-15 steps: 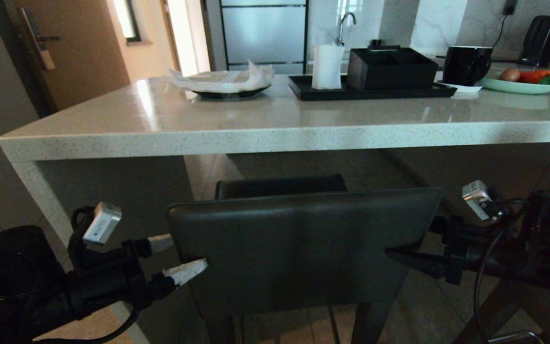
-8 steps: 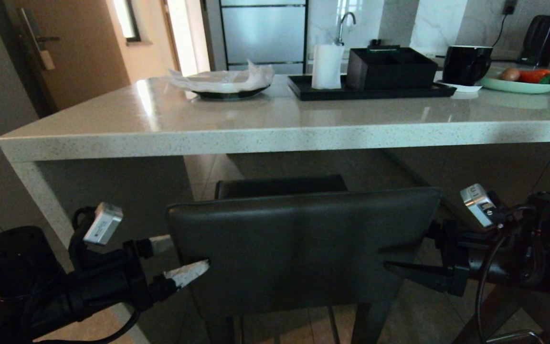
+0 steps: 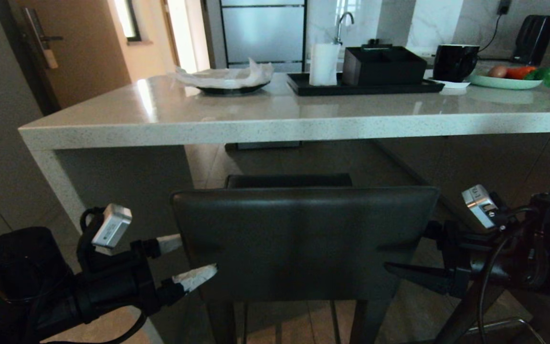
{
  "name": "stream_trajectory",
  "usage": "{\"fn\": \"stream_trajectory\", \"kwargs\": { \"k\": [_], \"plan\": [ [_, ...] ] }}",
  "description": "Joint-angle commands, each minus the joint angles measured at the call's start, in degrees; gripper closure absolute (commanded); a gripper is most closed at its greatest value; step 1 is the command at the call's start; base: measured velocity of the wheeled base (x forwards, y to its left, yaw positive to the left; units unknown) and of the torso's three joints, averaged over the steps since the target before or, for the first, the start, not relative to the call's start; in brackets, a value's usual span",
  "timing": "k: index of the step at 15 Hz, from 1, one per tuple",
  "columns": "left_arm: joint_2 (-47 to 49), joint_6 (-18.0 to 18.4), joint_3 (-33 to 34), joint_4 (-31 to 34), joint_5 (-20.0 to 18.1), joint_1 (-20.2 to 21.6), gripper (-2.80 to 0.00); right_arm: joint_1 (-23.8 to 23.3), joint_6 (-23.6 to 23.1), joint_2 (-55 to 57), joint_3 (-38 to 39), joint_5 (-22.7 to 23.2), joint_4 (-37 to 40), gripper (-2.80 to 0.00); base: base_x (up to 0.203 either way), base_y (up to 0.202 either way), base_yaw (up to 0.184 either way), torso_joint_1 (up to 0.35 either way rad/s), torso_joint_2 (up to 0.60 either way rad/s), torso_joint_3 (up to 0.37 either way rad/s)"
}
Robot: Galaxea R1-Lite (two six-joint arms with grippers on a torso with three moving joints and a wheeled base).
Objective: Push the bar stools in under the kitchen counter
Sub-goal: Pull the gray chair out from under the dining table
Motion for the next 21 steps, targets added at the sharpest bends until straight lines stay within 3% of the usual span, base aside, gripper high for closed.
{"fn": "stream_trajectory", "kwargs": {
  "k": [1, 10, 17, 21],
  "plan": [
    [-0.37, -0.04, -0.03, -0.49, -0.48, -0.35, -2.8, -0.02, 0.01, -0.29, 0.07, 0.13, -0.42, -2.8, -0.205, 0.0, -0.002, 0.001, 0.0, 0.005],
    [-0.28, -0.03, 0.05, -0.49, -0.57, -1.34, -2.8, -0.29, 0.36, -0.11, 0.26, -0.49, -0.42, -2.8, -0.195, 0.0, -0.001, 0.003, 0.0, 0.002],
    [-1.85, -0.1, 0.64, -0.49, -0.57, -6.69, -2.8, -1.25, 0.37, 0.41, 0.55, -1.74, -0.42, -2.8, -0.194, 0.0, -0.002, 0.005, 0.0, 0.003],
    [-2.56, -0.1, 1.67, -0.49, -0.83, -6.95, -2.8, -1.25, 0.52, 0.92, 0.08, -3.45, -0.42, -2.8, -0.194, 0.0, -0.001, 0.002, 0.0, 0.003]
  ]
}}
